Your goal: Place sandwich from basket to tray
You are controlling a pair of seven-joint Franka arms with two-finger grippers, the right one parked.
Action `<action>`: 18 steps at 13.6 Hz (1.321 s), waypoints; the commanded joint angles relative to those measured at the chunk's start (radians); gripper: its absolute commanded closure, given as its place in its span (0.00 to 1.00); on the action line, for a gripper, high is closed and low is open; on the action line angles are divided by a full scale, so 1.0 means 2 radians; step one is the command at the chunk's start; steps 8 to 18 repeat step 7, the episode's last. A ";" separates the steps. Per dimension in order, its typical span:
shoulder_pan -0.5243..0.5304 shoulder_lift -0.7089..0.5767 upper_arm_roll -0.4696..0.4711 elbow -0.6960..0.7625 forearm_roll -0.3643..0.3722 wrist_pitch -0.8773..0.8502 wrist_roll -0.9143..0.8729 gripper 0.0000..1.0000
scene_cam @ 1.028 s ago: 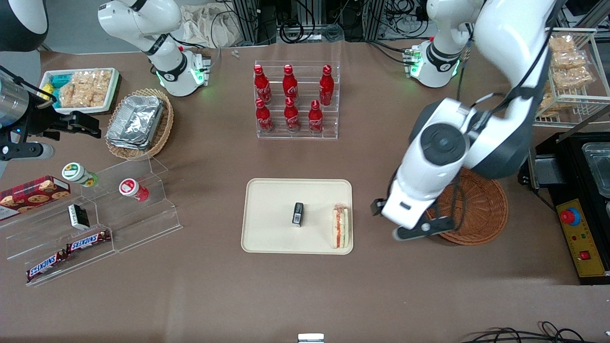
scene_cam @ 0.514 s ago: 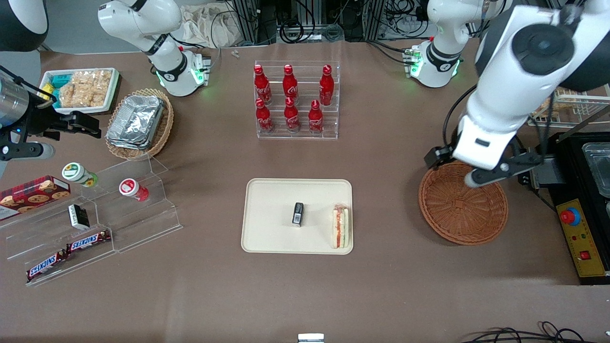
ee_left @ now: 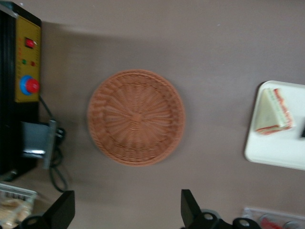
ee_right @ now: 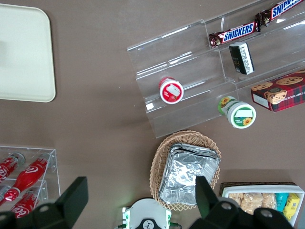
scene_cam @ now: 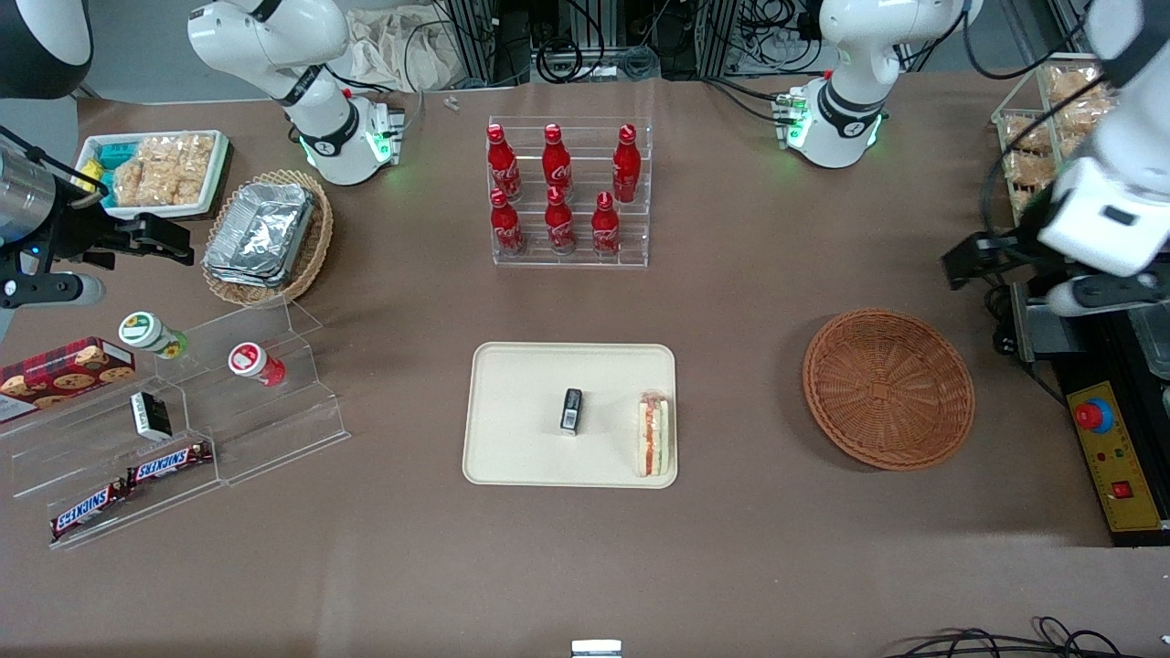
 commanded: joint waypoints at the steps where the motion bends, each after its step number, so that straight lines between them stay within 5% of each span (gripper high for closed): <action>1: -0.013 0.005 0.038 -0.001 -0.021 -0.004 0.056 0.00; 6: -0.001 0.071 0.038 0.043 -0.044 -0.001 0.054 0.00; 18: -0.001 0.075 0.038 0.046 -0.044 -0.002 0.057 0.00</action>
